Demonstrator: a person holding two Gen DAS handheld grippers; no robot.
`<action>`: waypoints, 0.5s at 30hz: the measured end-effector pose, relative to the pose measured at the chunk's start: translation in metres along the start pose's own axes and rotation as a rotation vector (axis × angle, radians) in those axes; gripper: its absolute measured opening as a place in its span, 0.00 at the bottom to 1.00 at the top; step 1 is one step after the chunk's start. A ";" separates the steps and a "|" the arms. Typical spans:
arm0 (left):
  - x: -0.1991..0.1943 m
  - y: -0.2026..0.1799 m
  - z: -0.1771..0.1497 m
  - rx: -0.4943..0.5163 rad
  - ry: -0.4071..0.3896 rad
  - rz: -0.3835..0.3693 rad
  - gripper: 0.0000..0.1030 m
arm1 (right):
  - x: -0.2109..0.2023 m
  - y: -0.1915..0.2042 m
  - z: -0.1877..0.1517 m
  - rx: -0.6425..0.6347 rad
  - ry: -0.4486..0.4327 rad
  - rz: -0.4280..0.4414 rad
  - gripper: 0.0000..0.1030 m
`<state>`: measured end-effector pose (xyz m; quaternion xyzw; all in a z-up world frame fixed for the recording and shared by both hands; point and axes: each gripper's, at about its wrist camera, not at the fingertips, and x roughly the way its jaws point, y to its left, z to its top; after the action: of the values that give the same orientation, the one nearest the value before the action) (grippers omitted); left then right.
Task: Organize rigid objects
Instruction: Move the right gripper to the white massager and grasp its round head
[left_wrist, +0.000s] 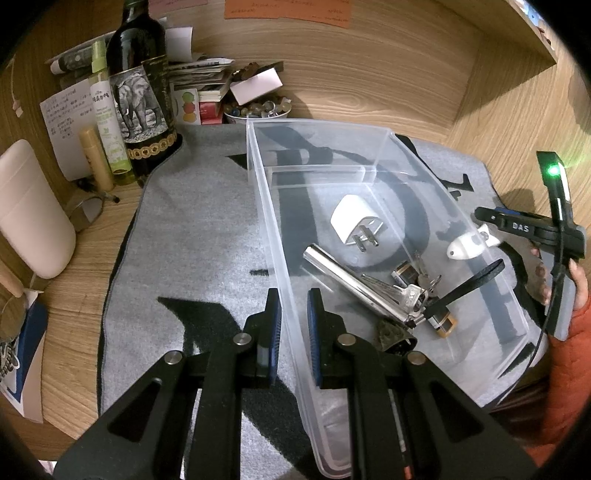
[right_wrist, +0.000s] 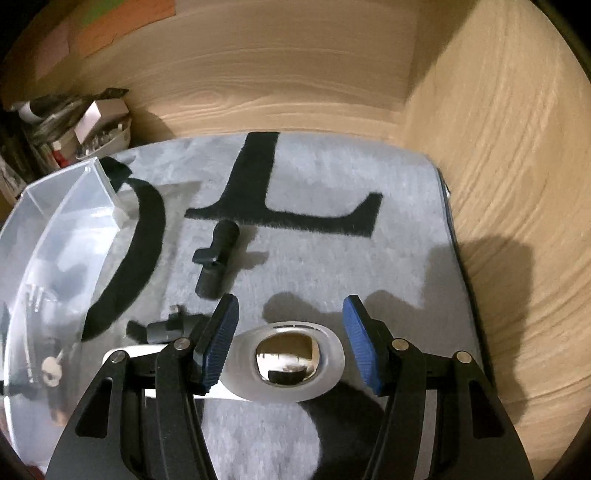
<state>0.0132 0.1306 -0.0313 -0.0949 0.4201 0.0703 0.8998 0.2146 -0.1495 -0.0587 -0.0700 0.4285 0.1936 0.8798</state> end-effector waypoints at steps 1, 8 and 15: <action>0.000 0.001 0.000 0.001 -0.001 -0.001 0.13 | -0.003 -0.003 -0.003 0.002 0.003 0.004 0.53; 0.000 -0.002 -0.002 0.013 -0.009 0.010 0.13 | -0.024 -0.019 -0.031 0.018 0.029 0.044 0.53; 0.000 -0.003 -0.002 0.011 -0.008 0.008 0.13 | -0.047 -0.009 -0.064 0.019 0.045 0.102 0.54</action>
<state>0.0126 0.1269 -0.0320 -0.0879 0.4173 0.0720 0.9016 0.1454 -0.1893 -0.0625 -0.0441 0.4528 0.2327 0.8596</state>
